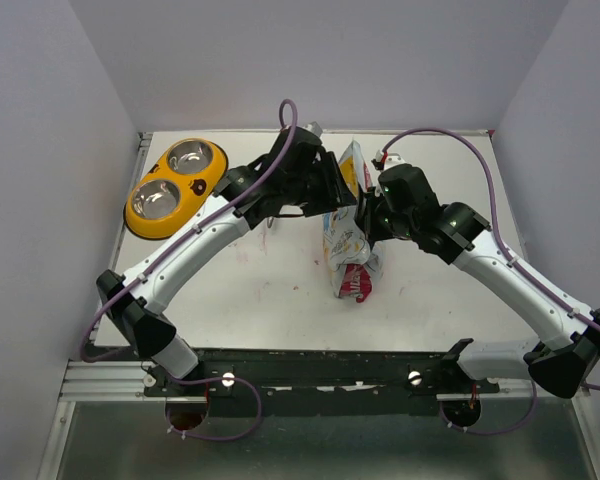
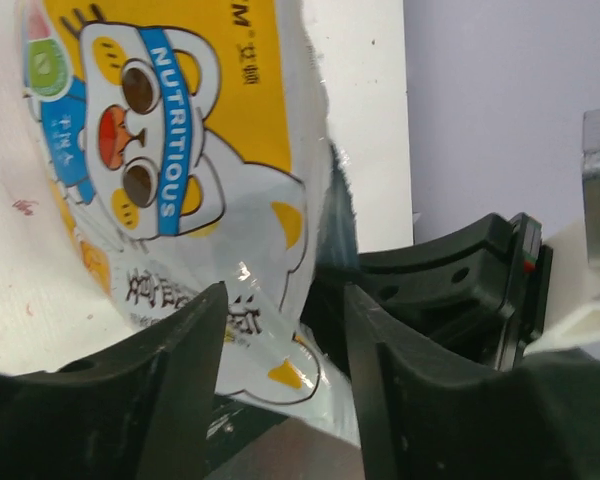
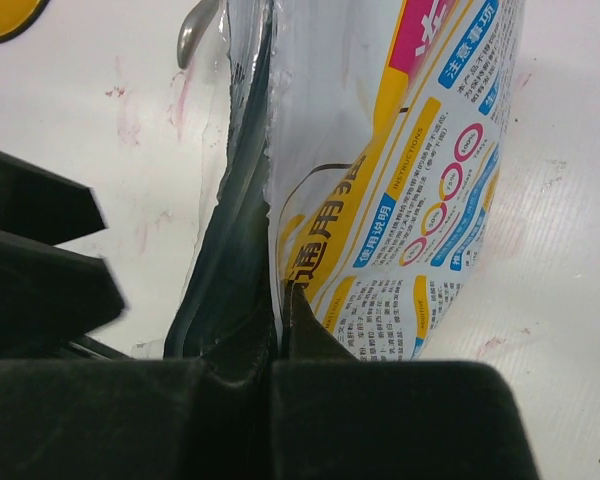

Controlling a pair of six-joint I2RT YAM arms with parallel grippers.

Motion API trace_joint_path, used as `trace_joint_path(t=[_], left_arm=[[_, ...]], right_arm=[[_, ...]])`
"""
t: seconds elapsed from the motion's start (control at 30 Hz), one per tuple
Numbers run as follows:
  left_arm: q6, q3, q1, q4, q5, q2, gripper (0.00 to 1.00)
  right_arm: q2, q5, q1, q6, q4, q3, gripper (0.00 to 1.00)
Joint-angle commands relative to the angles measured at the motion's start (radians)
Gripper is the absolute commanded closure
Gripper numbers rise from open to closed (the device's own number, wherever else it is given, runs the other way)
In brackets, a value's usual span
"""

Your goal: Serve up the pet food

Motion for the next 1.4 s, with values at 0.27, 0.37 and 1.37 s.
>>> trace_joint_path(t=[0.27, 0.37, 1.37], left_arm=[[0.064, 0.139, -0.077, -0.085, -0.133, 0.119, 0.64], [0.073, 0.135, -0.083, -0.086, -0.134, 0.121, 0.61], [0.060, 0.247, -0.058, -0.172, -0.114, 0.154, 1.00]], right_arm=[[-0.053, -0.093, 0.011, 0.035, 0.089, 0.011, 0.99], [-0.057, -0.090, 0.011, 0.038, 0.091, 0.005, 0.99], [-0.036, 0.196, 0.010, 0.009, -0.032, 0.108, 0.97]])
